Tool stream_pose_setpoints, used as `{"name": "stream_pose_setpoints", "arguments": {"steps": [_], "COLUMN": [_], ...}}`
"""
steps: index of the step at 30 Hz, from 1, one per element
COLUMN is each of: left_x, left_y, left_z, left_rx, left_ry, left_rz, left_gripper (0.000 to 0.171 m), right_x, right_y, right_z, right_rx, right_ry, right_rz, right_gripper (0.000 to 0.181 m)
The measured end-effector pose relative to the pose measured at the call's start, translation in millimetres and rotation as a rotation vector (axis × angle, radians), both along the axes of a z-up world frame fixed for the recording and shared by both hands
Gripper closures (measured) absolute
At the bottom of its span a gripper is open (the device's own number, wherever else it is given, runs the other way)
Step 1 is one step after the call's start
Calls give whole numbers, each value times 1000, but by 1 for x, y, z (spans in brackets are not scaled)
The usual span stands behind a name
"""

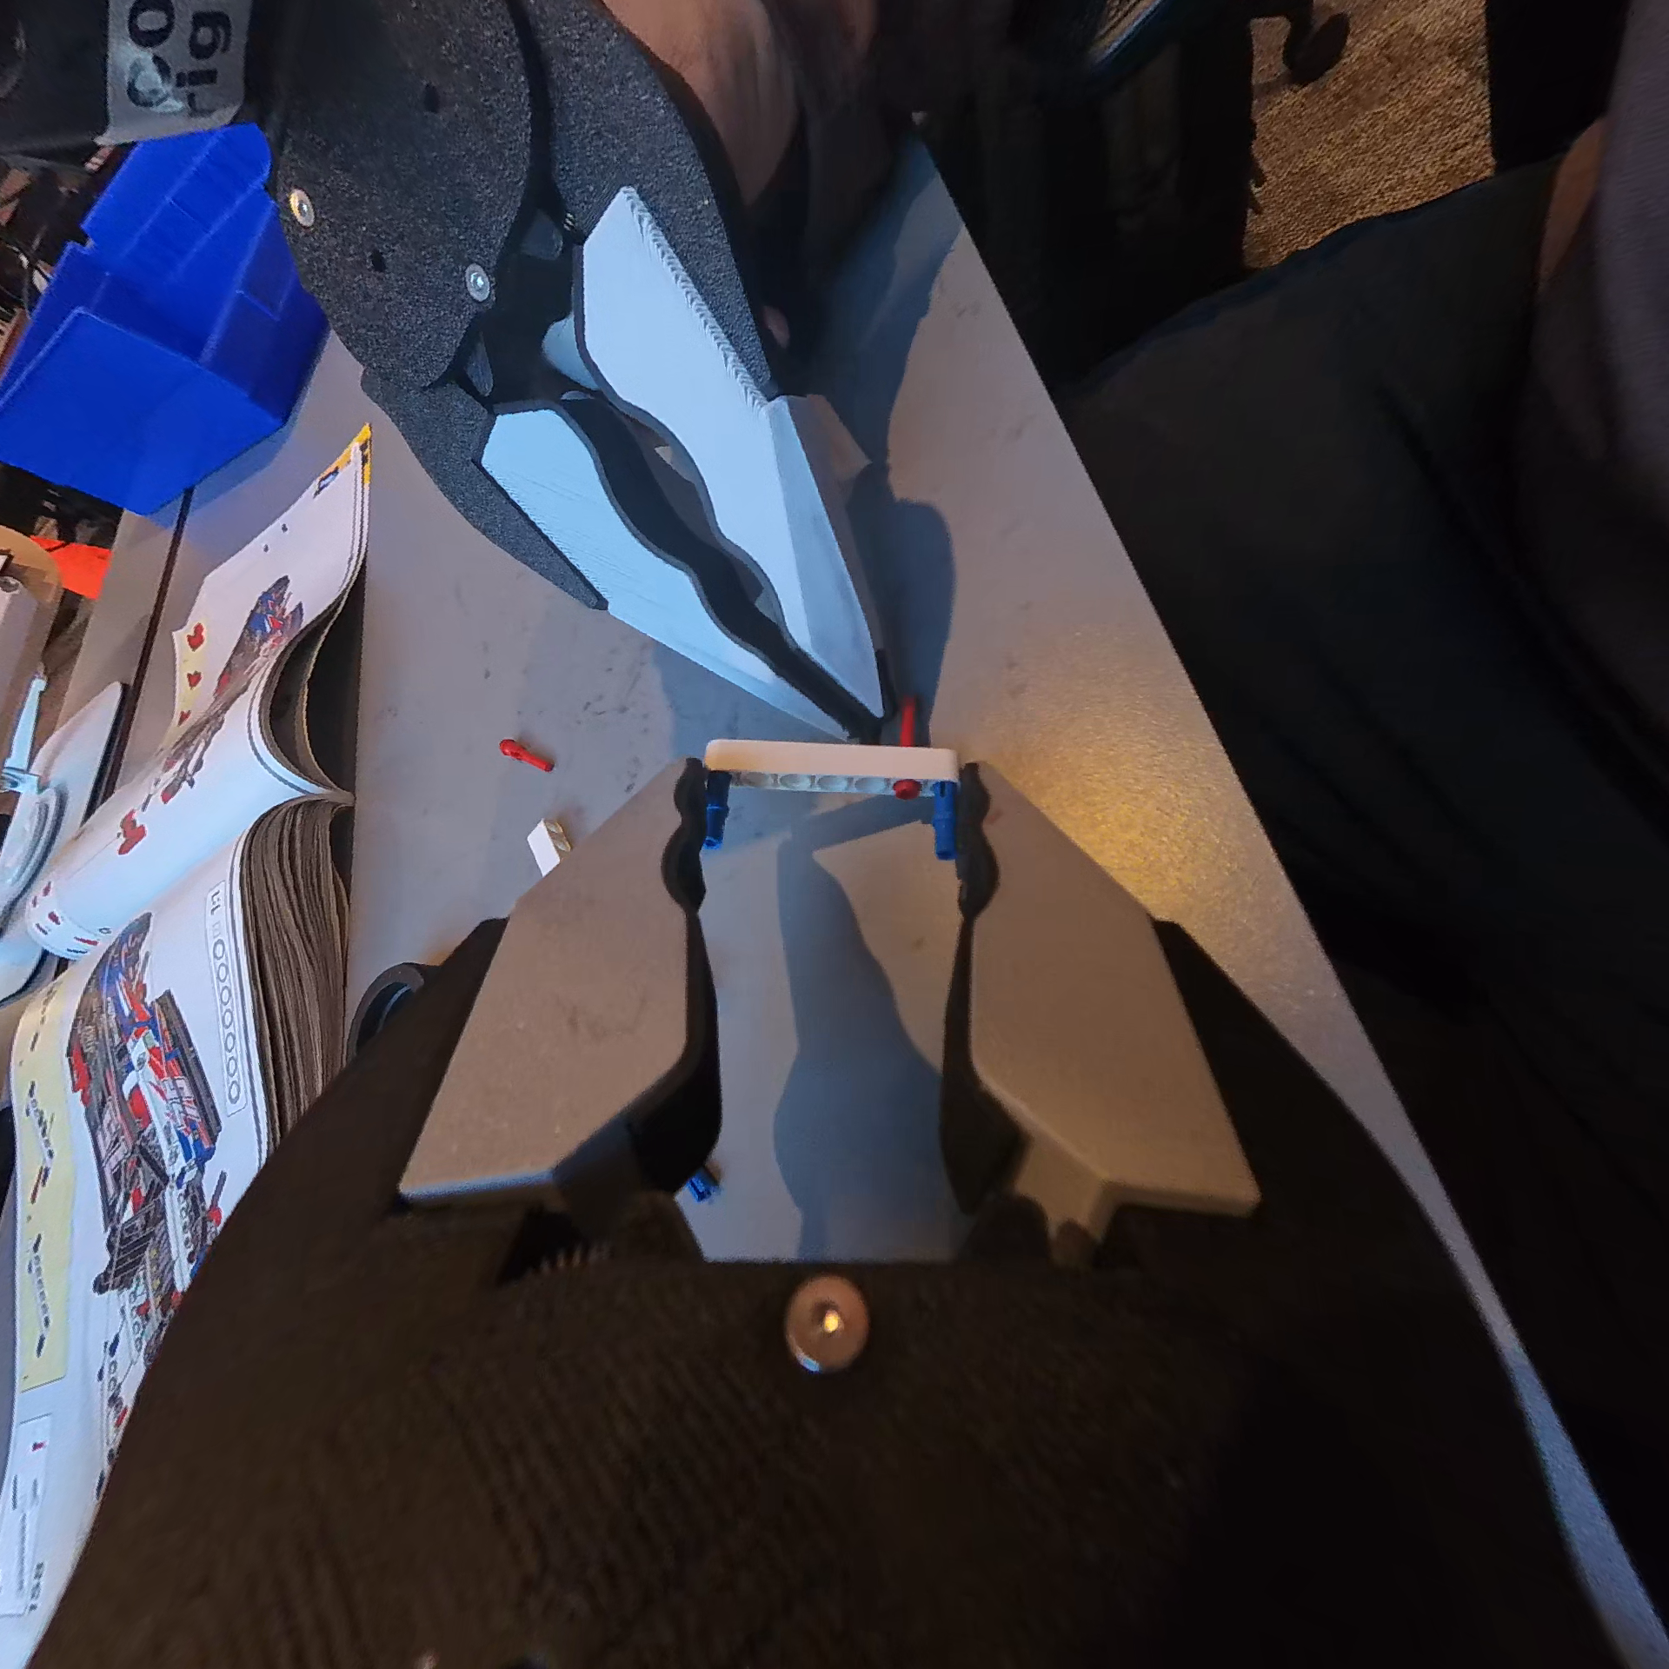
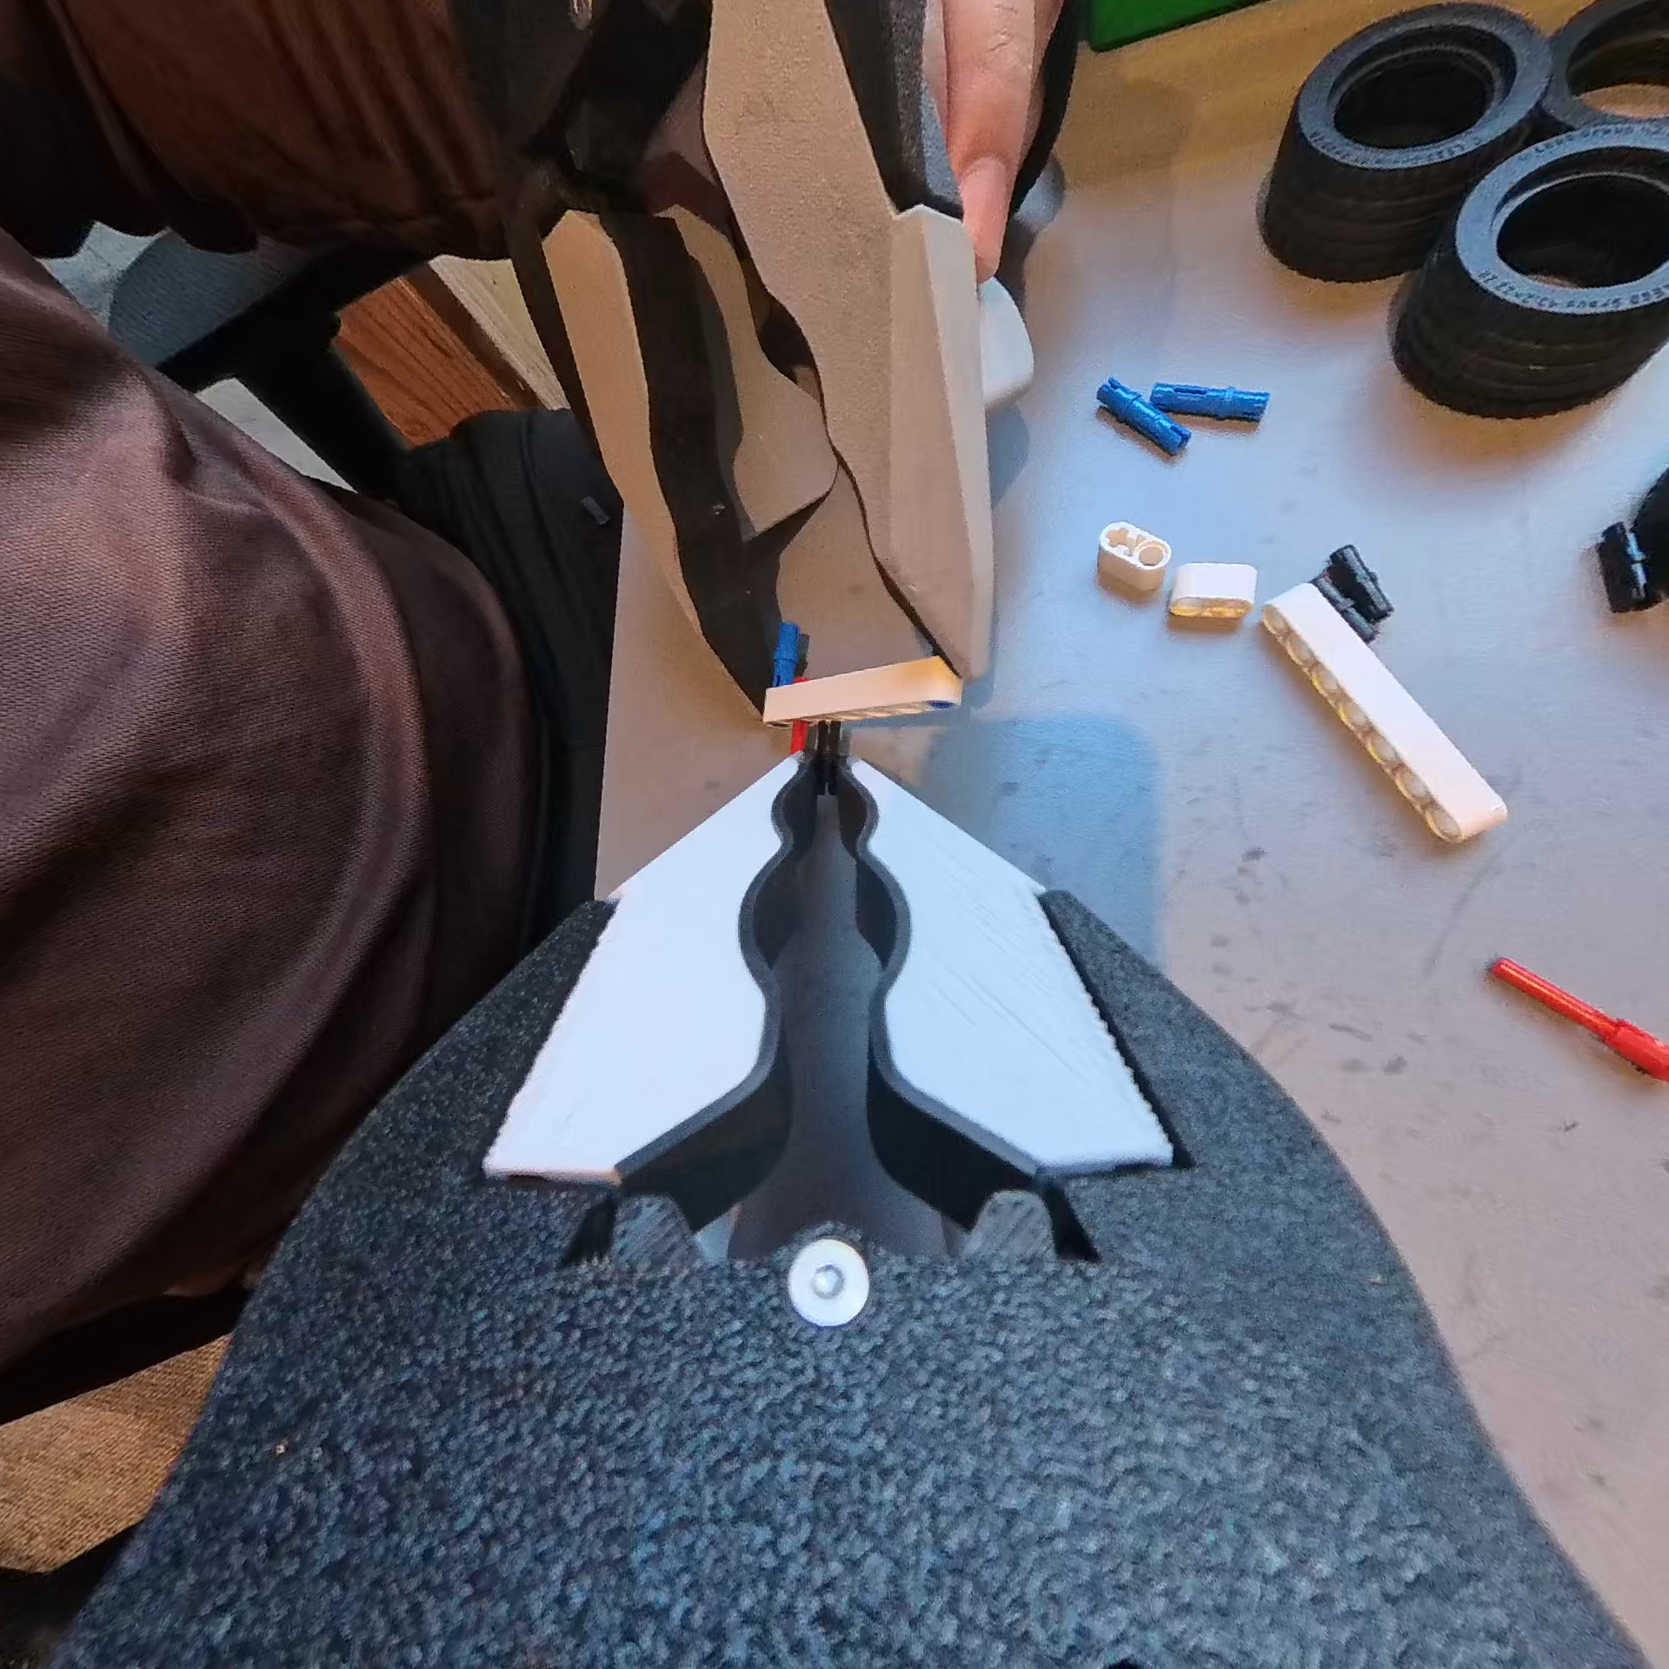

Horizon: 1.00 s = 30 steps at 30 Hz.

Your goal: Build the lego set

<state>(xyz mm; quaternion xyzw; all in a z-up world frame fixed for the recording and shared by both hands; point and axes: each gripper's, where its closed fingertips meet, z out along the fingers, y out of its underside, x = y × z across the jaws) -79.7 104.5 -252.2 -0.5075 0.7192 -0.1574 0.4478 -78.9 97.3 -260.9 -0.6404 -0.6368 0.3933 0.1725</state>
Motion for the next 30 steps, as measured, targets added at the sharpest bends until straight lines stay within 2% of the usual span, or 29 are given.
{"name": "stream_pose_setpoints", "arguments": {"steps": [17, 24, 30], "left_x": [-1, -5, -7], "left_y": [1, 3, 5], "left_z": [0, -2, -4], "left_rx": [10, -51, -115], "left_ry": [-2, 14, 24], "left_rz": [9, 125, 151], "left_gripper": [118, 118, 118], "right_x": [-2, -6, -8], "right_y": [0, 1, 3], "right_z": [2, -2, -3], "right_rx": [-11, -88, -85], "right_ry": [4, -28, -29], "right_rz": [-20, -73, -59], "right_gripper": [177, 178, 179]}}
